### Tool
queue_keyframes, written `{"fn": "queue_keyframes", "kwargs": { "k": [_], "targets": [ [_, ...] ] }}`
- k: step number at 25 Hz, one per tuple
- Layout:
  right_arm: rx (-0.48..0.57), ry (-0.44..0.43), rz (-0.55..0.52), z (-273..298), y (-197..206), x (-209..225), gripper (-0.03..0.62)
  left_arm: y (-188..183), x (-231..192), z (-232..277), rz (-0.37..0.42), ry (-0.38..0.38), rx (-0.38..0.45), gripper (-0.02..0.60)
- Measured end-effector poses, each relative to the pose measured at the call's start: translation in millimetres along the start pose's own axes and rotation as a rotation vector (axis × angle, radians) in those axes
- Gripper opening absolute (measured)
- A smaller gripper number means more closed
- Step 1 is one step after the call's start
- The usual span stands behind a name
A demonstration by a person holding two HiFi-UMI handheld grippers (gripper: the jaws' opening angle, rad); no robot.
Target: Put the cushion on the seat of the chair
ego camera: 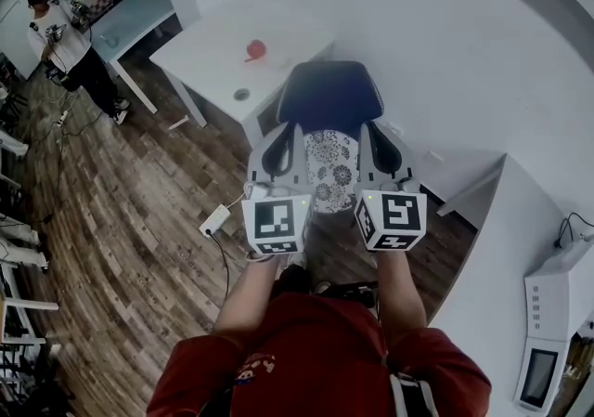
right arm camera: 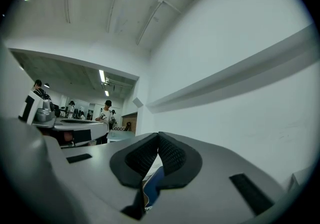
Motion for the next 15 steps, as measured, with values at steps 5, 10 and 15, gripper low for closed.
{"fn": "queue_keyframes", "kwargs": {
  "k": [5, 10, 15],
  "targets": [
    [0.006, 0.001, -0.011, -3, -3, 7, 0.026, -1, 3, 4, 0.002, -0.002, 0.003, 0.029],
    [0.008, 0.015, -0.023, -5, -8, 14, 0.026, -4, 9, 8, 0.001, 0.006, 0.012, 0.029],
    [0.001, 0.022, -0.024, -5, -3, 20, 0.026, -3, 14, 12, 0.012, 0.017, 0.017, 0.029]
  ]
}}
Point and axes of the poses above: the fingertips, and each gripper's own axes: z forward along the fingers, x to its right, y out of its underside, the point moved 9 cm from there along -z, backward along the fingers, and after that the axes turned 3 degrees about y, right-handed, at the moved point
